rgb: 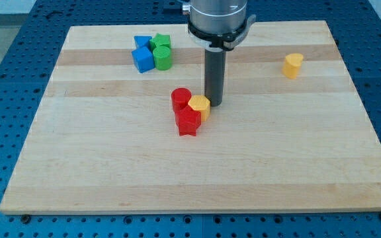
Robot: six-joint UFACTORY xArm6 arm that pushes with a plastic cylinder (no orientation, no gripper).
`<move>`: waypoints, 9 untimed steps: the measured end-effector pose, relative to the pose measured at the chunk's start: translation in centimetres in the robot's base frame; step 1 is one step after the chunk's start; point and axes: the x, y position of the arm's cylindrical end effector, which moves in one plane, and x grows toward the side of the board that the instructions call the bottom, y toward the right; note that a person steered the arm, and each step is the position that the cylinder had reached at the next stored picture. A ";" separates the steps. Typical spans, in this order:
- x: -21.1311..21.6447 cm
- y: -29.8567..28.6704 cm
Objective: Move yellow heart closer to the yellow hexagon
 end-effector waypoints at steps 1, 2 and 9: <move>0.0 5.7; 0.0 13.9; -2.4 14.6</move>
